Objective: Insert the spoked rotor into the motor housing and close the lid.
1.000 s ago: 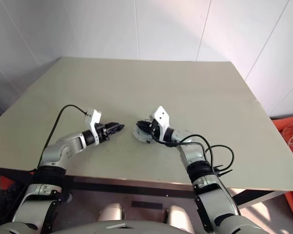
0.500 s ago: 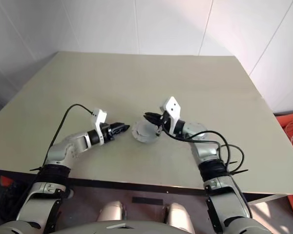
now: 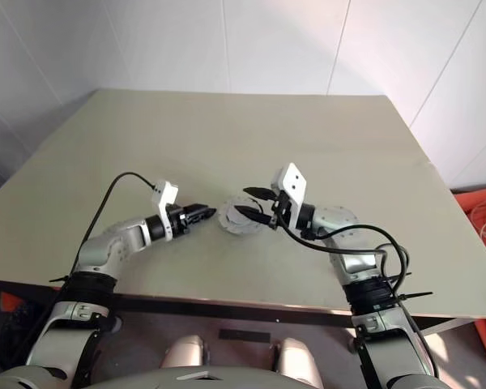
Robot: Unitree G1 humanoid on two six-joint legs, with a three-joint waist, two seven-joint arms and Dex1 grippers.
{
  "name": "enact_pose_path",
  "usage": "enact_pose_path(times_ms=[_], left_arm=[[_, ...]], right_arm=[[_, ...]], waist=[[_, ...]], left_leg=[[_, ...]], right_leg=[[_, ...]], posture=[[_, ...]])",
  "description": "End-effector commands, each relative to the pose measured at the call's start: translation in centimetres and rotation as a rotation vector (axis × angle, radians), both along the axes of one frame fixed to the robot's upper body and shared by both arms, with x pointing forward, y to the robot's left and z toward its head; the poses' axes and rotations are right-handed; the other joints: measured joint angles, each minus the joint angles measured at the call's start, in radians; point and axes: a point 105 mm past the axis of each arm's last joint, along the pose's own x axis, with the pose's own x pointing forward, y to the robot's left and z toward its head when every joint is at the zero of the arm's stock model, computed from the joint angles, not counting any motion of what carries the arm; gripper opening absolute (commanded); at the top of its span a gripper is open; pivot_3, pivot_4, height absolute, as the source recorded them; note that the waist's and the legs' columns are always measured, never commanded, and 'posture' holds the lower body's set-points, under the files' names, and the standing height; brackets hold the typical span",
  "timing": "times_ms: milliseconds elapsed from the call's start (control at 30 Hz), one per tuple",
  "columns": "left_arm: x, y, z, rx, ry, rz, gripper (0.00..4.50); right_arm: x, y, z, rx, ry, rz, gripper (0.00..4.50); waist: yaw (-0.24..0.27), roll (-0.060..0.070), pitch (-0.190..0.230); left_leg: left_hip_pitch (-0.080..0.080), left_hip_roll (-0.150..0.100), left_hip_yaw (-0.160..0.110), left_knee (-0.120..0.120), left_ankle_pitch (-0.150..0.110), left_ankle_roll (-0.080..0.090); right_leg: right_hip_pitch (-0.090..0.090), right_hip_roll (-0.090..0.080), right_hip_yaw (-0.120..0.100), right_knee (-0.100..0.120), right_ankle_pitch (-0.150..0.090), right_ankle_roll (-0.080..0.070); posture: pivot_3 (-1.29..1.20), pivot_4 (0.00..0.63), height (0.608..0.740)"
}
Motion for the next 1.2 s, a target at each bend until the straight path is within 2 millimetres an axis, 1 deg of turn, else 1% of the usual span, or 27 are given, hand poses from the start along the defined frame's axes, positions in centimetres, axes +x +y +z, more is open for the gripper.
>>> enact_pose_path(times_ms=[33,100,133,233,467,600,967,1200], left_arm=[[0.5,0.0,1.5,-0.002,-0.055,-0.007,2.30],[0.4,0.2,1.4,0.000,-0.056,-0.004,2.30],[0.4,0.2,1.4,0.001,-0.056,-0.003,2.30],[0.4,0.3,1.4,0.002,-0.057,0.000,2.30],[0.4,0.4,1.4,0.004,-0.059,0.008,2.30],[0.4,0.6,1.5,0.006,-0.059,0.013,2.30],[0.3,0.7,1.5,0.009,-0.060,0.015,2.30],[0.3,0.7,1.4,0.009,-0.061,0.017,2.30]], right_arm=[[0.3,0.1,0.4,0.000,-0.045,0.006,3.67],[0.8,0.3,0.2,-0.011,-0.058,-0.019,4.37],[1.0,0.5,-0.1,-0.022,-0.060,-0.026,4.46],[0.9,0.9,-0.4,-0.032,-0.049,0.000,4.46],[1.2,1.6,-0.5,-0.026,-0.050,-0.004,4.46],[0.8,2.0,-1.1,-0.012,-0.007,0.009,4.46],[1.3,1.2,-2.9,-0.011,0.077,-0.038,4.46],[1.6,1.1,-2.5,0.012,0.073,-0.049,4.46]], waist=[[0.000,0.000,0.000],[0.000,0.000,0.000],[0.000,0.000,0.000],[-0.001,0.000,0.000],[-0.001,0.000,0.000],[-0.001,0.000,0.000],[0.000,0.000,0.000],[0.000,0.000,0.000]], left_leg=[[0.000,0.000,0.000,0.000,0.000,0.000],[-0.002,0.000,0.000,0.000,0.000,0.000],[-0.002,0.000,0.000,0.000,0.000,0.000],[-0.004,0.000,0.000,0.000,0.001,-0.001],[-0.004,0.000,0.000,0.000,0.001,-0.001],[-0.004,0.000,0.000,0.000,0.001,-0.001],[-0.003,0.000,0.000,0.000,0.001,-0.002],[-0.003,0.000,0.000,0.000,0.002,-0.002]], right_leg=[[0.000,0.000,0.000,0.000,0.000,0.000],[-0.001,0.000,0.000,0.000,0.000,0.000],[-0.002,0.000,0.000,0.000,0.000,0.000],[-0.003,0.000,0.000,0.000,0.000,0.000],[-0.003,0.000,0.000,0.000,0.000,0.000],[-0.003,0.000,0.000,0.000,0.000,0.000],[-0.003,0.000,-0.001,0.000,0.000,0.000],[-0.003,0.000,-0.001,0.000,0.000,0.000]], posture=[[0.00,0.000,0.740],[0.00,0.000,0.740],[0.00,0.000,0.740],[0.00,0.000,0.740],[0.00,0.000,0.740],[0.00,0.000,0.740],[0.00,0.000,0.740],[0.00,0.000,0.740]])
